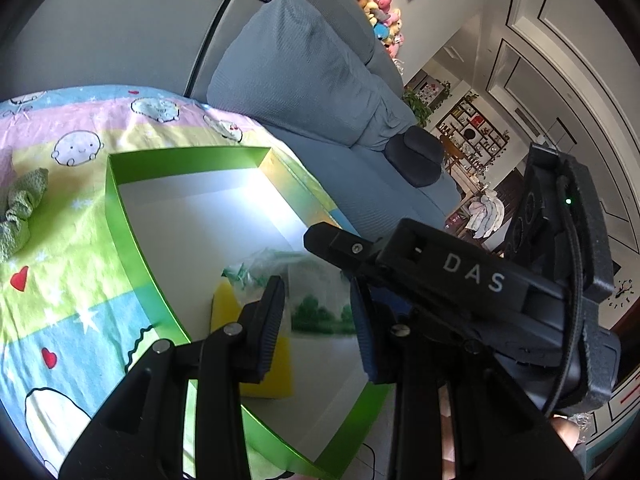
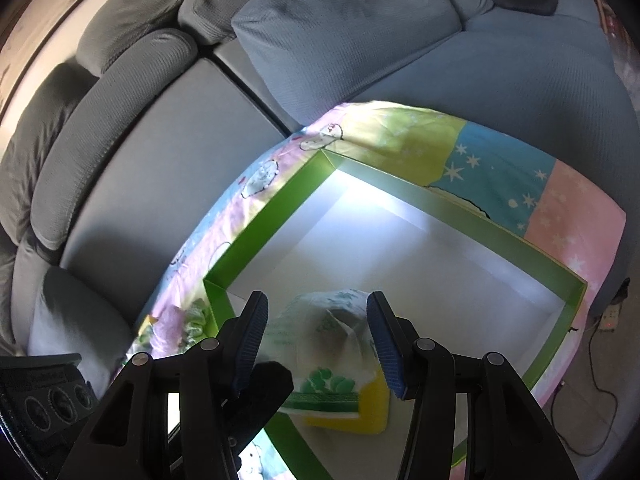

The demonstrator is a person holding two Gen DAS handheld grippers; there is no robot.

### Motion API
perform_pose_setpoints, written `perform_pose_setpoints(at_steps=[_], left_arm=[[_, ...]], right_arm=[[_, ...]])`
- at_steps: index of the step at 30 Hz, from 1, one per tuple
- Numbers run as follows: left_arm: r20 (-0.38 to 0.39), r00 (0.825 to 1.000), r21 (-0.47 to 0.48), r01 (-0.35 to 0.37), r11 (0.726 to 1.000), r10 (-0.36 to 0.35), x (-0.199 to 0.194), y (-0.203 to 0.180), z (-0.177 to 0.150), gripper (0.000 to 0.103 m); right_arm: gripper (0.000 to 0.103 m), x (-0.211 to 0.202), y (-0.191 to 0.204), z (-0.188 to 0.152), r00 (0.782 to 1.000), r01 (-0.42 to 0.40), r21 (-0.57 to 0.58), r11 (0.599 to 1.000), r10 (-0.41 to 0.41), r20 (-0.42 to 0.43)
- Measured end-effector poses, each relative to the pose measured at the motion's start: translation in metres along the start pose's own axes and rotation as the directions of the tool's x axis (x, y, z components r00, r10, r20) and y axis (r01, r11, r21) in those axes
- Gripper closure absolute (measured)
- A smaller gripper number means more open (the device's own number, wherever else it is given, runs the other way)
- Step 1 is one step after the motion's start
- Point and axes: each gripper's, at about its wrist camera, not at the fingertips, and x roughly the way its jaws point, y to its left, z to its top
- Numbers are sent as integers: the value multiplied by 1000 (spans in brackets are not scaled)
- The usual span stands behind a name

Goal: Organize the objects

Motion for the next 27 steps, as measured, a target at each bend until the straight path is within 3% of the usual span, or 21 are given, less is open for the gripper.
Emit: perform_pose_setpoints(at_steps=[4,8,12,14,17,21,27], left_arm=[[16,1000,7,1,1000,-1,-8,0,3,67],[61,998,6,-7,1000,7,-20,2,7,55],[109,994,5,-13,1000,12,-37,4,10,50],[130,991,0,-32,999,31,-45,7,11,43],[167,982,-18,-81,997,83,-60,15,11,42],[214,955,-89,-192,977,207,-84,35,13,40],[269,883,-198,-341,919,386,-129,67,10,36]], right_arm=[[47,-7,5,0,999,13,-12,1000,-12,33],[46,-13,7,1,998,33,-12,999,-33,61],[46,-19,8,1,996,41,-4,999,-41,85],[46,-22,10,1,994,48,-7,999,-47,95],[46,-27,15,1,992,41,-8,999,-40,117],[46,-32,23,-1,990,37,-30,999,-33,139],[45,-35,36,-4,987,32,-60,998,-22,157]])
